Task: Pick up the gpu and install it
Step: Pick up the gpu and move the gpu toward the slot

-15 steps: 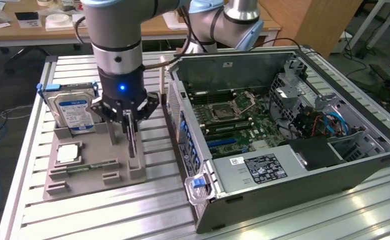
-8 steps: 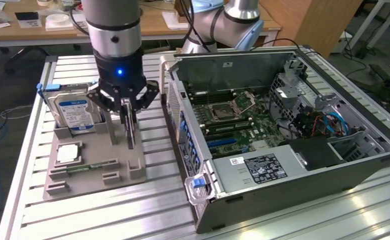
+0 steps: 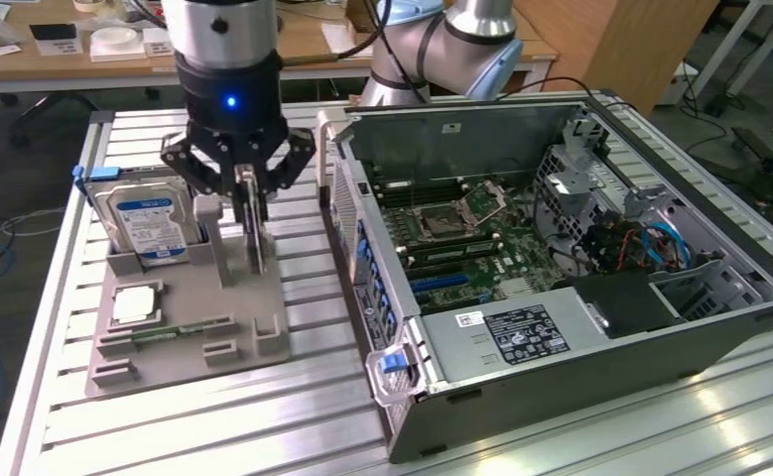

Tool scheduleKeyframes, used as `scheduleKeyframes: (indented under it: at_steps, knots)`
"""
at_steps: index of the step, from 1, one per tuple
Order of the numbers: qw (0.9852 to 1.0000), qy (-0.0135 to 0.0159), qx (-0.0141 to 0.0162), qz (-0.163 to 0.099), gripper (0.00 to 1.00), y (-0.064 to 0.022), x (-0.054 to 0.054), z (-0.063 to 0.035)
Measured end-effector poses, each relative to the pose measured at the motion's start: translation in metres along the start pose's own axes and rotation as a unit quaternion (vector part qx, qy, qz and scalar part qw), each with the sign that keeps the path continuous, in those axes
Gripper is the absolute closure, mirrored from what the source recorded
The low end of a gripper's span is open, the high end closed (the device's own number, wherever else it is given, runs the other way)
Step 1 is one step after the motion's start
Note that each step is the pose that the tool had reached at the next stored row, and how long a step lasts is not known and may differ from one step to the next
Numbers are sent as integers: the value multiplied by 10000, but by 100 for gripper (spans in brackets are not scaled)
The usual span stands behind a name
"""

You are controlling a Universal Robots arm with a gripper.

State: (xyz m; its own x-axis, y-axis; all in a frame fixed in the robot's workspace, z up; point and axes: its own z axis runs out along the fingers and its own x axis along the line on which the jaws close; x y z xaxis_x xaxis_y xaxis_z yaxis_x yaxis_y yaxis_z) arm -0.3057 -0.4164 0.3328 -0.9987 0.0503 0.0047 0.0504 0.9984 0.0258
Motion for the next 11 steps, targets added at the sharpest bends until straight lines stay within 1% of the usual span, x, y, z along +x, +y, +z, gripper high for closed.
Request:
scheduleKeyframes:
  at_steps: [11]
  knots:
    - [10000,0,0,0,71,13,3,-500]
